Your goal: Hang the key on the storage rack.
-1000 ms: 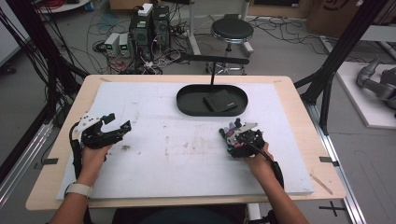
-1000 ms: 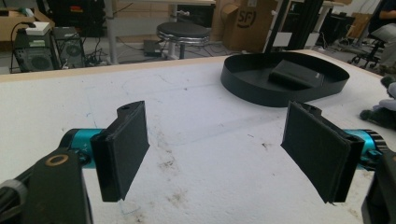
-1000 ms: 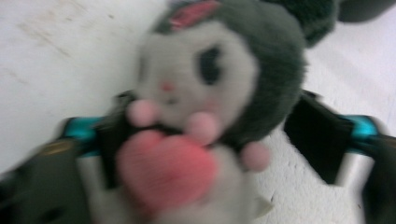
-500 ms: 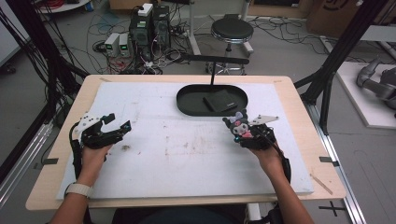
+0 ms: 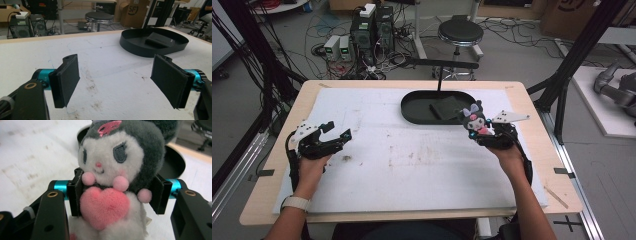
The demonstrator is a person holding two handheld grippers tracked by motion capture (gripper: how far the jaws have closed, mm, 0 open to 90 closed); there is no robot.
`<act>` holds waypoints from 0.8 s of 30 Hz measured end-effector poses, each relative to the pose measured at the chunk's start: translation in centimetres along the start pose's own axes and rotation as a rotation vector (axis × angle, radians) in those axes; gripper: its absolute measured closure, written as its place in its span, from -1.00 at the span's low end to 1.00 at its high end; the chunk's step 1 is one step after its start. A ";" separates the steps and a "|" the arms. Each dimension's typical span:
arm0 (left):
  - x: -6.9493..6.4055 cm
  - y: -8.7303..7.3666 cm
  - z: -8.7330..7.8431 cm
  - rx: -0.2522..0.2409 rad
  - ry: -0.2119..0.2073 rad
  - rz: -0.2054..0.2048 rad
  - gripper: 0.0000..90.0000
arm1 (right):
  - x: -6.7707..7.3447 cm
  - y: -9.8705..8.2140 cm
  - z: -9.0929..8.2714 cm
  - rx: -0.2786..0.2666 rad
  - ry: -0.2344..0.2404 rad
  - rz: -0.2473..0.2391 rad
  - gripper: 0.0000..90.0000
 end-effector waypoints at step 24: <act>0.0 0.0 0.0 -0.001 -0.002 0.001 -0.51 | -6.7 8.7 2.4 -0.011 -0.060 0.087 -0.09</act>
Point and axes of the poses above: each handheld gripper's, and its own axes: z roughly forward along the jaws, y roughly out of its top, x roughly to its left, the point moved 4 cm from there along z, roughly forward along the jaws, and after that the axes turned 2 degrees about -x, right-handed, at the moved point
